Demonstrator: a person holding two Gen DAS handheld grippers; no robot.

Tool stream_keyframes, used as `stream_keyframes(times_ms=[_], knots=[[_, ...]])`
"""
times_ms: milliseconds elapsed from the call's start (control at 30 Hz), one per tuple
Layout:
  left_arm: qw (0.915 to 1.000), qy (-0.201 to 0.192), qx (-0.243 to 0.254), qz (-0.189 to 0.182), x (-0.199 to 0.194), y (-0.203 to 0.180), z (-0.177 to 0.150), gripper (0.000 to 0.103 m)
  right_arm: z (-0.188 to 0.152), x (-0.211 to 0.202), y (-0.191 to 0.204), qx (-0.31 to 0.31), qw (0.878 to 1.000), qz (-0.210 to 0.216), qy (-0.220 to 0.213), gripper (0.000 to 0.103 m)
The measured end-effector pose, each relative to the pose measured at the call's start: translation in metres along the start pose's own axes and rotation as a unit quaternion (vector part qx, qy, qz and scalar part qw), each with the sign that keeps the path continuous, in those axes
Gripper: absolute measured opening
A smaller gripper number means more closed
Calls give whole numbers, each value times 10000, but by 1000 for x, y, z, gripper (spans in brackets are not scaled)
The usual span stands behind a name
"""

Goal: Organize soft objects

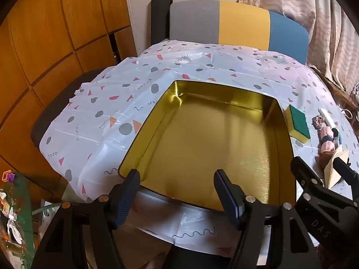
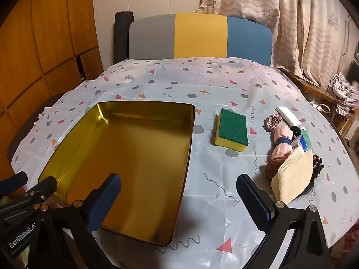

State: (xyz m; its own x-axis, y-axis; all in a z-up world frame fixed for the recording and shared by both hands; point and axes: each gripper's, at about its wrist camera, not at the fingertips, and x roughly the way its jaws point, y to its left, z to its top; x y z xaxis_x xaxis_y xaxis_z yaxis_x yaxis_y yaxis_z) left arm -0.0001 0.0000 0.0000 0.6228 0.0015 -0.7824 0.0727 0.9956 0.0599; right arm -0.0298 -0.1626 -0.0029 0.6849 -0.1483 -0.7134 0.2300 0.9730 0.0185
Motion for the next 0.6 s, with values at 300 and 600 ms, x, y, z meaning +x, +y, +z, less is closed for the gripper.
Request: stream_keyframes(times_ms=[300, 600], knots=[[10000, 25, 41, 72, 0, -4, 0, 69, 0, -3, -1, 53, 10000, -13, -31, 103], [9990, -45, 398, -200, -15, -30, -7, 69, 1, -22, -32, 300, 9989, -293, -225, 103]])
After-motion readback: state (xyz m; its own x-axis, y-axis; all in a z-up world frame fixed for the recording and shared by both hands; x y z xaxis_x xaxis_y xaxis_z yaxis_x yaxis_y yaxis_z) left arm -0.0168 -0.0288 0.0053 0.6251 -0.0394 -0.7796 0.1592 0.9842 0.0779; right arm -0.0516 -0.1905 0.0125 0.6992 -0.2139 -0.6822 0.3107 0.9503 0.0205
